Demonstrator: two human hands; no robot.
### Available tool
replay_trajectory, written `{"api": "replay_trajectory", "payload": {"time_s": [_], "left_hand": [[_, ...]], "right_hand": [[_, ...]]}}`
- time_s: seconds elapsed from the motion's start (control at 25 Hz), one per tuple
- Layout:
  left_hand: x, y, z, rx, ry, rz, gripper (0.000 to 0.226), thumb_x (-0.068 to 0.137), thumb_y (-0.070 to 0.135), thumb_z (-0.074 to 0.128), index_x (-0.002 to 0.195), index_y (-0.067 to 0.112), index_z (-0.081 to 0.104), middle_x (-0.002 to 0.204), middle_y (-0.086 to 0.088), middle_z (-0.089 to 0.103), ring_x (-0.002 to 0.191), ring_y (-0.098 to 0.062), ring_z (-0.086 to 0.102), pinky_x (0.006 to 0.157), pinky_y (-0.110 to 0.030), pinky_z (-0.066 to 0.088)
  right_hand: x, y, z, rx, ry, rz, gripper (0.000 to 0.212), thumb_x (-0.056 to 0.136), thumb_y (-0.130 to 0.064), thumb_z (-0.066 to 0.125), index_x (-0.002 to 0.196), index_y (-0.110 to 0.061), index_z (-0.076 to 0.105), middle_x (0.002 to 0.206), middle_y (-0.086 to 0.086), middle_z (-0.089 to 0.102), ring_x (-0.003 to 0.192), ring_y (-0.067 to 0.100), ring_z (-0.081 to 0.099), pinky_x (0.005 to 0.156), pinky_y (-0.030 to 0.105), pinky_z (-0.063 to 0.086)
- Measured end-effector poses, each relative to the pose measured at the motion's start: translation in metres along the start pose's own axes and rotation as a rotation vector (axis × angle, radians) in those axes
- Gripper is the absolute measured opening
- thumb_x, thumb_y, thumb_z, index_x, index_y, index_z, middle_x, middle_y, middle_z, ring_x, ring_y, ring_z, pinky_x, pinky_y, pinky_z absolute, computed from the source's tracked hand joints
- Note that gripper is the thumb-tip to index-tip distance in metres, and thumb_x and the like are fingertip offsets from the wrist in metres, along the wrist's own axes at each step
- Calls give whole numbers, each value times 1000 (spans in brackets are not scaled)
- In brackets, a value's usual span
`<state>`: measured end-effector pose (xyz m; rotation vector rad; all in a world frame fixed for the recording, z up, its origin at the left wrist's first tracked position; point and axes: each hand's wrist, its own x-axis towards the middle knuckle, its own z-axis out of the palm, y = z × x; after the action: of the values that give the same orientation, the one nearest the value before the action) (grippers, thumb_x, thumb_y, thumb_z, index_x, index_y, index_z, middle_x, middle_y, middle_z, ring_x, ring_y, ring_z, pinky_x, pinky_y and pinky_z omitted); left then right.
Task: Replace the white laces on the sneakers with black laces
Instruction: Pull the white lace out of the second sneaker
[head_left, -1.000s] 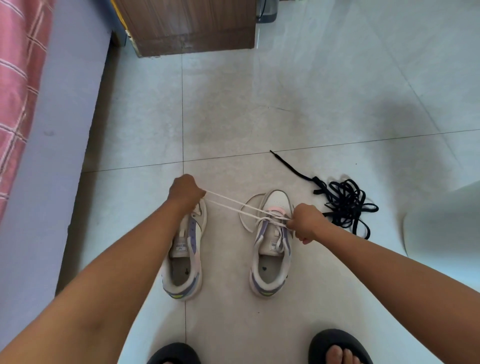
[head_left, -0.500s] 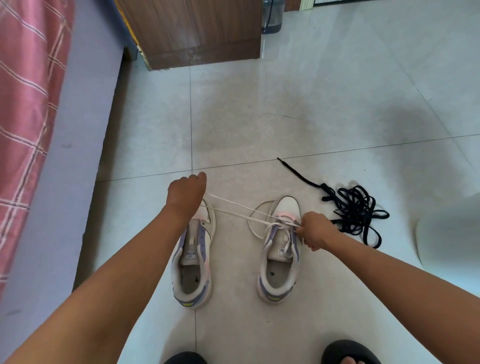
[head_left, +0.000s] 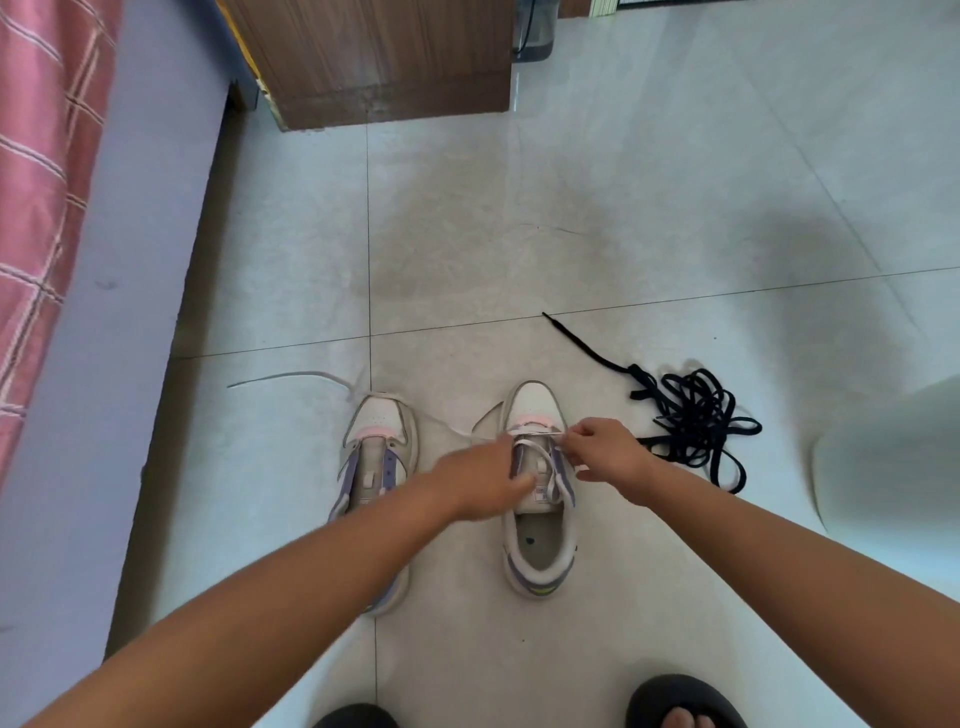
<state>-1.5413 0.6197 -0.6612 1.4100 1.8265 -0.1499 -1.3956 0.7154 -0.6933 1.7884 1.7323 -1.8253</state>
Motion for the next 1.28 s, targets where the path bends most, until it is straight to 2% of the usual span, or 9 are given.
{"api": "replay_trajectory", "payload": {"time_s": [0.16,0.32,0.4,0.64,0.76,0.92,1.08,1.2,1.28], "left_hand": [[-1,12,21,145,-14,-141,34,99,14,33,131,4,37,124,-16,55,109,-33,57,84,-37,43],[-3,0,23,316,-131,-164,64,94,5,36,151,20,10,122,-13,57,107,-29,57,82,-34,43],[-9,-7,26,373,-181,-137,75,93,3,37,150,28,-6,122,-13,57,108,-28,57,84,-35,44],[-23,-29,26,287,-160,-281,58,94,4,36,149,14,20,124,-10,57,112,-27,56,87,-35,43],[-22,-23,26,244,-152,-256,56,94,3,34,148,12,22,125,-12,56,113,-28,55,88,-36,44],[-22,-19,26,221,-124,-243,63,94,3,33,151,13,8,123,-12,57,111,-29,55,88,-36,45],[-21,-18,27,261,-126,-208,68,94,2,32,151,18,-1,126,-11,56,113,-28,55,87,-35,44],[-22,-20,26,210,-116,-256,46,94,3,33,140,7,37,125,-12,57,112,-29,56,87,-34,44],[-23,-22,26,173,-107,-293,34,95,5,34,123,4,52,123,-13,58,111,-29,56,84,-34,43]], "right_hand": [[-3,-6,2,277,-106,119,13,89,-14,54,77,-13,50,72,3,47,67,15,43,68,29,42],[14,-4,-13,-831,140,-278,10,91,-10,44,101,-9,43,97,14,54,89,28,49,68,35,37],[20,-10,-28,-993,242,-340,26,92,-9,45,116,-6,37,106,16,57,100,32,53,70,37,41],[26,-15,-115,-726,517,-101,18,92,-5,42,109,-1,43,92,25,58,77,32,50,67,35,40],[8,-19,-50,-318,135,-30,22,94,-23,49,79,-7,51,72,13,55,69,27,55,61,32,46],[-17,-20,32,104,-308,364,35,95,-40,51,77,-9,51,65,6,47,55,15,41,54,23,40],[-6,-17,47,306,-101,311,28,93,-12,54,65,-11,51,58,2,41,50,10,31,50,20,27],[6,-24,23,252,85,224,26,93,-1,46,70,-12,51,66,6,49,53,14,45,52,23,33],[19,-30,-21,-96,369,135,16,94,-8,46,94,-8,62,93,9,64,83,22,63,67,26,45]]}}
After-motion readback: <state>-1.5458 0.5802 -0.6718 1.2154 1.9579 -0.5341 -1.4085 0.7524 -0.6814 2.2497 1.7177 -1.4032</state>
